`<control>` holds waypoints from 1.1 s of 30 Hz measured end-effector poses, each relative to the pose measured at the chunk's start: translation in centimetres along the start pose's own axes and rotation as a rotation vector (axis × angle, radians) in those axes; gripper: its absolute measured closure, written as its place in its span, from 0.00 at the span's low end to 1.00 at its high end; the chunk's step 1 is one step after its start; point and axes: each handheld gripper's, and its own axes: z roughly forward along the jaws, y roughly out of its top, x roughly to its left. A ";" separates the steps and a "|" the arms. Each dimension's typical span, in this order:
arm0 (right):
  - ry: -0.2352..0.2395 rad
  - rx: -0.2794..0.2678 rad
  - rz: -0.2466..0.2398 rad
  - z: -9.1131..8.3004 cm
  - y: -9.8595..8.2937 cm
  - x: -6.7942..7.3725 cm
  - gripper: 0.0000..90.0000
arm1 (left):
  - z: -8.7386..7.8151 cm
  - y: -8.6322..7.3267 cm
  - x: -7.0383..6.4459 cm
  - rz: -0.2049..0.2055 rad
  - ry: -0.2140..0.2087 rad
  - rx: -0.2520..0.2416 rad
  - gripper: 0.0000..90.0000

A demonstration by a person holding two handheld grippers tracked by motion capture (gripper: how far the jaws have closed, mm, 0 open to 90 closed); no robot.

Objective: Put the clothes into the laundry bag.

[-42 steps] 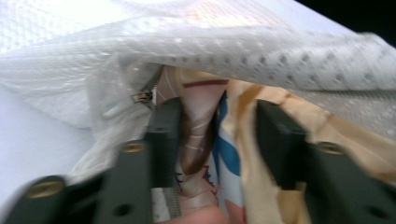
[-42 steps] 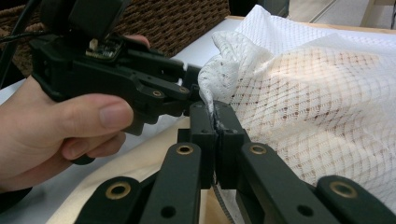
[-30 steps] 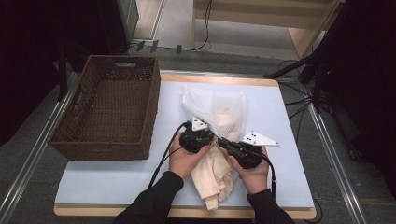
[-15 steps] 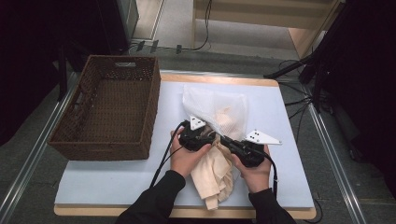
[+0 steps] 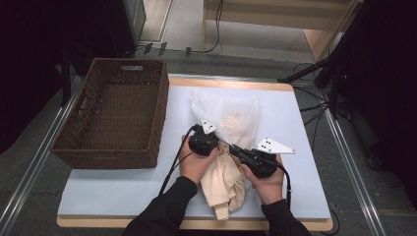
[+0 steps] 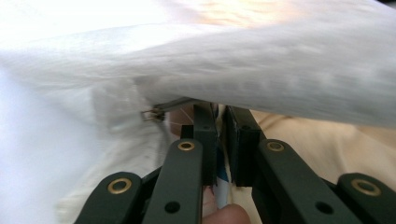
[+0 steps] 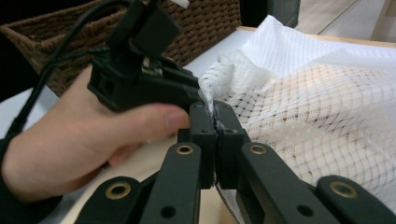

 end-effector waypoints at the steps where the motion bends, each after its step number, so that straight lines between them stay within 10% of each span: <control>1: -0.008 0.007 -0.007 0.0 -0.1 -0.1 0.99 | -0.1 -0.1 0.3 -0.025 0.010 -0.005 0.94; 11: -0.058 0.020 0.028 -0.3 -0.5 -1.4 0.99 | -3.7 -1.8 0.1 -0.064 -0.292 -0.022 0.42; 16: -0.055 0.033 0.017 0.1 -0.5 -0.9 0.99 | -1.9 -2.3 -2.3 0.023 -0.247 0.133 0.15; 19: -0.051 0.036 0.004 0.1 -0.5 -0.6 0.99 | -0.9 -2.4 -3.5 0.081 -0.136 0.165 0.23; 22: -0.047 0.034 0.009 0.0 -0.5 -0.7 0.99 | -1.2 -1.7 -3.6 0.088 -0.090 0.146 0.71; 24: -0.047 0.034 0.010 0.0 -0.5 -0.8 0.99 | -1.3 -1.2 -3.2 0.003 -0.130 0.138 0.89; 26: -0.047 0.029 0.010 -0.1 -0.5 -0.7 0.99 | -1.9 -0.6 -2.9 -0.070 -0.176 0.087 0.91; 31: -0.039 0.011 0.007 -0.4 -0.1 -0.4 0.99 | -2.2 -0.3 -1.4 -0.168 -0.018 -0.071 0.91; 33: -0.040 0.006 0.003 -0.6 0.0 -0.4 0.99 | -1.3 -0.6 -0.5 -0.205 0.001 -0.058 0.89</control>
